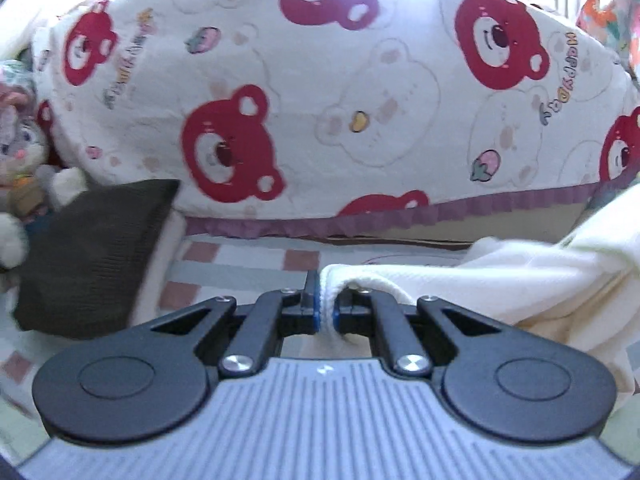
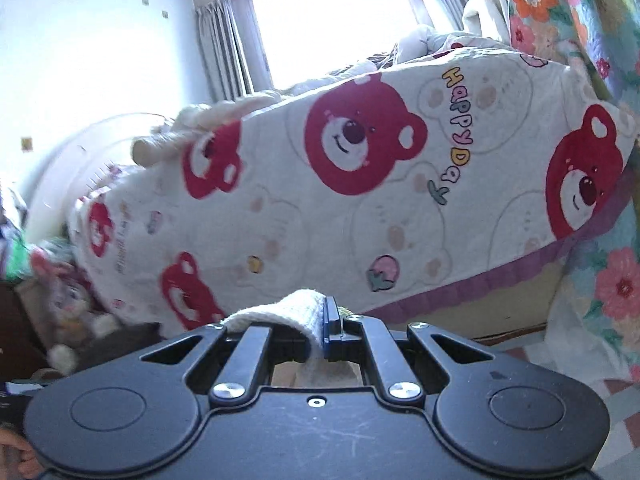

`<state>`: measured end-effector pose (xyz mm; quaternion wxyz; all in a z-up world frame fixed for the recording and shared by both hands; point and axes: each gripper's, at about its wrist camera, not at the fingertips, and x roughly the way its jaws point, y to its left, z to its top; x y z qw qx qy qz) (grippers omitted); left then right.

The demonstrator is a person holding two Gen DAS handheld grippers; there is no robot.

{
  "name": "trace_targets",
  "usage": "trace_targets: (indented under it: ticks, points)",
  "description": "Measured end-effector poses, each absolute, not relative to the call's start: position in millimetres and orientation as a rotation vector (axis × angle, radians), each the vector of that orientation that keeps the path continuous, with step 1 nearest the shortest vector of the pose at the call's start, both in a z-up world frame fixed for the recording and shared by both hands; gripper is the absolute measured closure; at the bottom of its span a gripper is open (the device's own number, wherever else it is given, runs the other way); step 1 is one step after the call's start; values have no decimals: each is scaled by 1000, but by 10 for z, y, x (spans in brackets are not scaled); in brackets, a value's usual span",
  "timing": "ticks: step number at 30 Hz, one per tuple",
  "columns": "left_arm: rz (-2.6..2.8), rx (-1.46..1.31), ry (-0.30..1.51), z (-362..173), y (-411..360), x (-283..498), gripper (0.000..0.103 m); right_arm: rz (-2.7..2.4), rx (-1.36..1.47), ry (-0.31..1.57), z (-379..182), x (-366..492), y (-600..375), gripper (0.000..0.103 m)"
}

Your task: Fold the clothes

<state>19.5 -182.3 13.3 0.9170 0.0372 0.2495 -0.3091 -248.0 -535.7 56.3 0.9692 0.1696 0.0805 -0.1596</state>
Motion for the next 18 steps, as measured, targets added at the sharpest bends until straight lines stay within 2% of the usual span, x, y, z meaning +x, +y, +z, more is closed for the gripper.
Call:
trace_targets:
  ticks: [5, 10, 12, 13, 14, 18]
  points:
    - [-659, 11, 556, 166, -1474, -37, 98, -254, 298, 235, 549, -2695, -5233, 97]
    - [-544, 158, 653, -109, -1843, 382, 97, -279, 126, 394, 256, -2203, -5282, 94]
    - [-487, 171, 705, -309, -2137, 812, 96, -346, 81, 464, 69, -1766, -5511, 72]
    - [-461, 194, 716, -413, -2290, 963, 96, -404, 96, 494, -33, -1527, -5697, 68]
    - [-436, 220, 724, -517, -2445, 1100, 95, -472, 143, 510, -128, -1331, -5897, 65]
    - [-437, 135, 876, -862, -2571, 1274, 94, -599, 302, 581, -482, -1012, -6184, 63]
